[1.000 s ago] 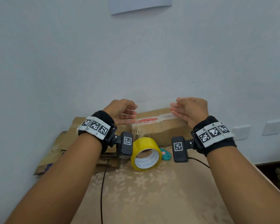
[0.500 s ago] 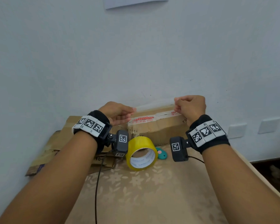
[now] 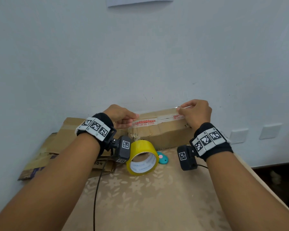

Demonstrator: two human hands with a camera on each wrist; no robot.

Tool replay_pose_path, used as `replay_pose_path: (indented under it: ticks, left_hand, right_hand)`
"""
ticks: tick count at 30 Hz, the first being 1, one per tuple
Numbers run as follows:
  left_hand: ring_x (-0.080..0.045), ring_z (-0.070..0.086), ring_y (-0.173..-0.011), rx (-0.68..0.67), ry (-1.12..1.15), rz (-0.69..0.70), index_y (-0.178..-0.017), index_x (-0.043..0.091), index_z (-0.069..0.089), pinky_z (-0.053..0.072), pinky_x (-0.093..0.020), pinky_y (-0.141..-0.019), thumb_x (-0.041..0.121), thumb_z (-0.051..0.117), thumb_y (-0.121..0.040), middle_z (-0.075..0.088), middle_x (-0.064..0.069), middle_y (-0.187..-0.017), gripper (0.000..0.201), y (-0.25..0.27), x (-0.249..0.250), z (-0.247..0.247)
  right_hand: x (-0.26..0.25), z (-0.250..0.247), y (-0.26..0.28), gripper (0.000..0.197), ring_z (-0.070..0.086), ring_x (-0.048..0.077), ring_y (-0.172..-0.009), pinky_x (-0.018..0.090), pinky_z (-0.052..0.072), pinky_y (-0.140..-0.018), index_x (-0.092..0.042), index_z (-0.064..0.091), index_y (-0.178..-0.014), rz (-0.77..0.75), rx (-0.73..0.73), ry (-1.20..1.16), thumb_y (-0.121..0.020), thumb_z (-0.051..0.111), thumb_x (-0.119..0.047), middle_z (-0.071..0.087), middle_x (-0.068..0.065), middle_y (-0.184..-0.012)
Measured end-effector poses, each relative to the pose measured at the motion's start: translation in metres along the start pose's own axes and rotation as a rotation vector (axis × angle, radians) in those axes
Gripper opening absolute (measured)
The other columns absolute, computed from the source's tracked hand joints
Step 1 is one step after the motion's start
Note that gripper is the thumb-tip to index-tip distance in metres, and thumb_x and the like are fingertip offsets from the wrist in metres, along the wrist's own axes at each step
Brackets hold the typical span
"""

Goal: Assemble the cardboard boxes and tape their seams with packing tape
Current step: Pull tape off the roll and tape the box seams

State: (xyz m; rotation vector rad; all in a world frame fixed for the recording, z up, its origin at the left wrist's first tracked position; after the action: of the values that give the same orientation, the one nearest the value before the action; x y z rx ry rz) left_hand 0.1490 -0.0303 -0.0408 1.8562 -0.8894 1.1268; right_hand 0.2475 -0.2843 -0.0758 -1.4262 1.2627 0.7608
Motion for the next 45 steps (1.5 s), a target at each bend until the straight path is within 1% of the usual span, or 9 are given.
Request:
replay_pose_path:
  ticks: [7,13,24,27,31,35,40,43,45]
  left_hand:
    - [-0.006,0.061,-0.048,-0.018,-0.032,-0.009,-0.088,0.002,0.071,0.058,-0.019,-0.05,0.012,0.085,-0.082,0.071,-0.005,-0.064,0.018,-0.005,-0.002,0.006]
    - [-0.005,0.06,-0.05,-0.038,-0.081,-0.035,-0.086,0.002,0.073,0.059,-0.019,-0.057,0.014,0.085,-0.083,0.071,-0.002,-0.061,0.017,-0.007,-0.003,0.009]
    - [-0.005,0.06,-0.049,-0.041,-0.093,-0.059,-0.087,0.001,0.073,0.058,-0.019,-0.056,0.011,0.082,-0.085,0.07,-0.002,-0.059,0.013,-0.004,-0.003,0.012]
    - [-0.005,0.061,-0.045,-0.032,-0.097,-0.057,-0.092,-0.002,0.073,0.058,-0.018,-0.051,0.009,0.081,-0.086,0.069,-0.003,-0.058,0.015,-0.005,-0.003,0.012]
    - [-0.005,0.061,-0.045,-0.014,-0.099,-0.054,-0.089,-0.001,0.073,0.058,-0.018,-0.05,0.007,0.081,-0.085,0.069,-0.003,-0.057,0.012,-0.005,-0.004,0.014]
    - [-0.006,0.062,-0.046,0.0,-0.112,-0.052,-0.084,0.001,0.071,0.058,-0.018,-0.051,0.005,0.082,-0.084,0.069,-0.004,-0.057,0.012,-0.006,-0.003,0.015]
    - [-0.006,0.06,-0.046,0.012,-0.119,-0.047,-0.084,0.0,0.069,0.057,-0.017,-0.048,0.003,0.081,-0.085,0.068,-0.003,-0.055,0.012,-0.007,-0.006,0.016]
    - [-0.008,0.061,-0.052,0.019,-0.118,-0.044,-0.083,0.0,0.068,0.056,-0.017,-0.047,0.003,0.08,-0.085,0.069,-0.003,-0.056,0.012,-0.007,-0.007,0.016]
    - [-0.008,0.063,-0.049,0.021,-0.123,-0.042,-0.087,-0.001,0.068,0.055,-0.018,-0.045,0.002,0.079,-0.085,0.071,-0.007,-0.067,0.011,-0.008,-0.007,0.018]
  right_hand:
    - [0.006,0.001,-0.002,0.014,0.069,0.025,-0.095,0.038,0.058,-0.085,-0.022,0.073,-0.085,-0.052,0.016,0.089,-0.081,0.087,-0.024,0.074,0.006,-0.095]
    - [0.007,0.001,-0.001,0.014,0.068,0.026,-0.096,0.035,0.056,-0.083,-0.02,0.073,-0.087,-0.071,0.003,0.116,-0.081,0.086,-0.02,0.074,0.007,-0.096]
    - [0.004,0.004,0.007,0.015,0.067,0.023,-0.093,0.032,0.053,-0.082,-0.021,0.069,-0.081,-0.091,-0.011,0.166,-0.082,0.083,-0.014,0.074,0.005,-0.092]
    - [0.005,0.006,0.007,0.012,0.064,0.022,-0.093,0.027,0.045,-0.077,-0.019,0.07,-0.086,-0.089,-0.012,0.182,-0.083,0.081,-0.013,0.072,0.007,-0.099]
    - [0.011,0.004,0.004,0.027,0.058,0.022,-0.099,0.029,0.042,-0.082,-0.018,0.066,-0.098,-0.086,-0.03,0.215,-0.081,0.087,-0.021,0.052,0.008,-0.122]
    - [0.01,0.007,0.004,0.016,0.06,0.028,-0.111,0.03,0.043,-0.086,-0.025,0.066,-0.088,-0.126,-0.084,0.241,-0.087,0.081,-0.017,0.053,0.01,-0.123]
    - [0.002,0.016,0.009,0.028,0.054,0.035,-0.12,0.041,0.05,-0.094,-0.031,0.068,-0.079,-0.189,-0.117,0.307,-0.094,0.068,-0.007,0.056,0.011,-0.122]
    - [-0.007,0.021,0.015,0.012,0.046,0.033,-0.125,0.042,0.038,-0.097,-0.026,0.076,-0.09,-0.211,-0.143,0.435,-0.095,0.069,-0.017,0.058,0.006,-0.123]
    - [-0.015,0.026,0.02,0.017,0.042,0.029,-0.125,0.039,0.026,-0.093,-0.029,0.077,-0.092,-0.252,-0.175,0.493,-0.095,0.067,-0.016,0.058,0.0,-0.119]
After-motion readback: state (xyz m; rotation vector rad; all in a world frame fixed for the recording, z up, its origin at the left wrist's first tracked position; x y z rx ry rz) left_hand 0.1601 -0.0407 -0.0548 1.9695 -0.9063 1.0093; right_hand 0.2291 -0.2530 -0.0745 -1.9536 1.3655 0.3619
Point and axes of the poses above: each hand's wrist, its own y-axis away from the middle knuckle, its own z-axis out of the palm, x = y × z, the point moved 3 cm from there along -y, towards the middle knuckle
